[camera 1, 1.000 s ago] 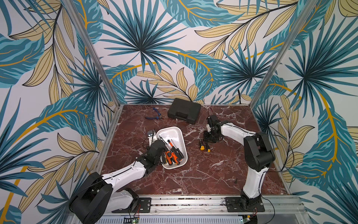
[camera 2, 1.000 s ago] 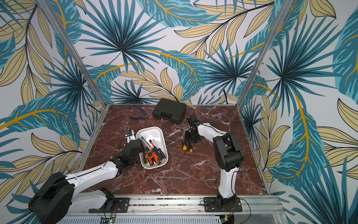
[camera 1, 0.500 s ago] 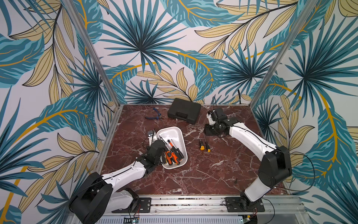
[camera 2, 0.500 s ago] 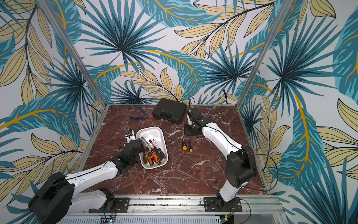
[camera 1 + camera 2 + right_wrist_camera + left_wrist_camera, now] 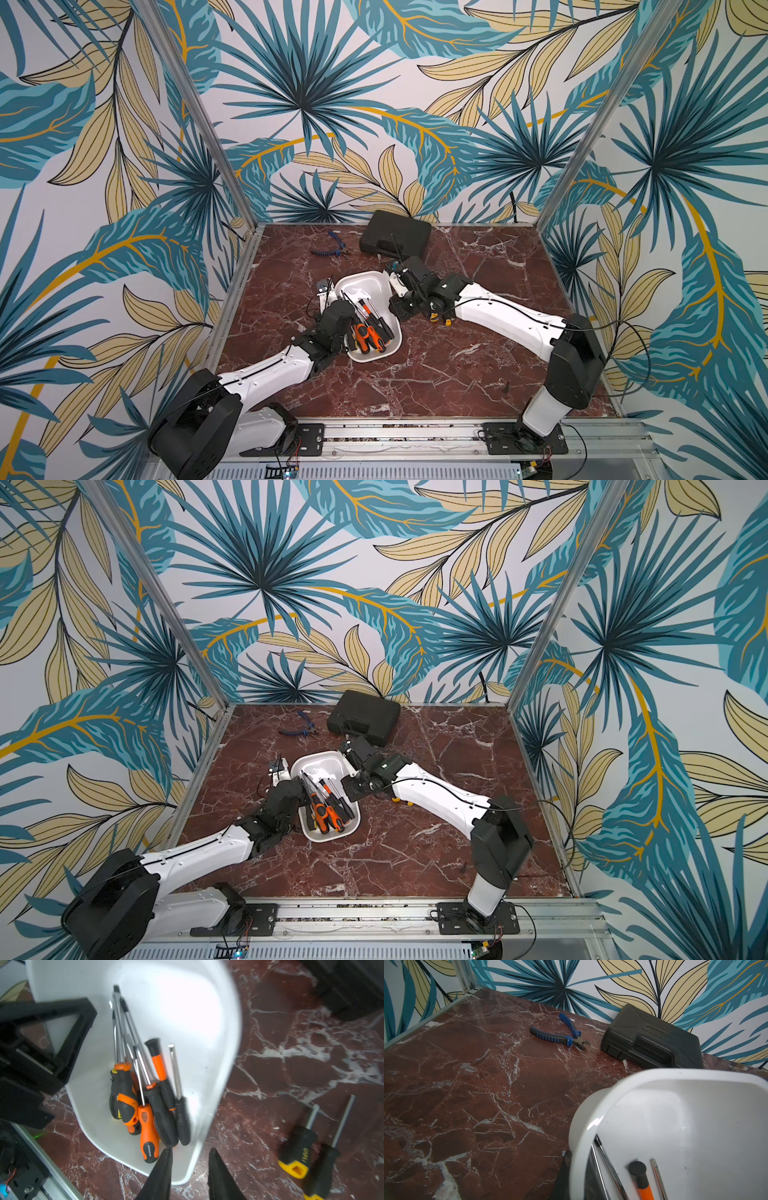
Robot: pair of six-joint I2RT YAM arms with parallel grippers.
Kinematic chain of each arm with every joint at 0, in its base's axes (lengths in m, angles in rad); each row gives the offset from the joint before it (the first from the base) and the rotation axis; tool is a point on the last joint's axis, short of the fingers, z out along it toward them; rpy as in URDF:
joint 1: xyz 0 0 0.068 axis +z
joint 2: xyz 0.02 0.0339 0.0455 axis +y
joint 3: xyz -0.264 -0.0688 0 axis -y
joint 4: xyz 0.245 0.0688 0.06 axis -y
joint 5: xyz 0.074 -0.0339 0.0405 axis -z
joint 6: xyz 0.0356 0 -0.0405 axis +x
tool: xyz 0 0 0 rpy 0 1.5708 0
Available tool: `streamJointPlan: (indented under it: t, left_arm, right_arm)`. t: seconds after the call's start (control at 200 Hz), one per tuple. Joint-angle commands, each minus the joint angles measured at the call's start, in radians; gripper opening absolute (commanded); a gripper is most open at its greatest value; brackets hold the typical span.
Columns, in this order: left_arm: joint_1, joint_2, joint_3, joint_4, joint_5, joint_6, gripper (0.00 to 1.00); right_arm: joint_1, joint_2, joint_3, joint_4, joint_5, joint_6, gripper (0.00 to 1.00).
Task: Take out the screwdriver from the storage box
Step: Pick up the socket head from the storage box.
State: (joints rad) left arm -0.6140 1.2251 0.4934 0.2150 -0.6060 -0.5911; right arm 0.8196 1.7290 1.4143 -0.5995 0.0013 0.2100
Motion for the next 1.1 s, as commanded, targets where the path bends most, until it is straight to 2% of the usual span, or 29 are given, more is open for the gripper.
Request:
streamJointPlan:
  t: [0.0,0.336,0.646,1.097]
  left_arm:
    - [-0.001,-0.006,0.034,0.087,-0.021,0.000,0.00]
    - [-0.001,0.008,0.036,0.092,-0.014,-0.003,0.00]
    - [-0.002,0.013,0.036,0.098,-0.011,-0.003,0.00]
    - [-0.001,0.016,0.033,0.099,-0.011,-0.004,0.00]
  right_arm:
    - [0.051,0.043,0.030,0.015,0.042,-0.021,0.30]
    - [0.085,0.160,0.102,0.026,0.132,0.011,0.23]
    - [0.085,0.245,0.141,0.056,0.202,0.039,0.20]
    - [0.084,0.313,0.138,0.078,0.235,0.050,0.20]
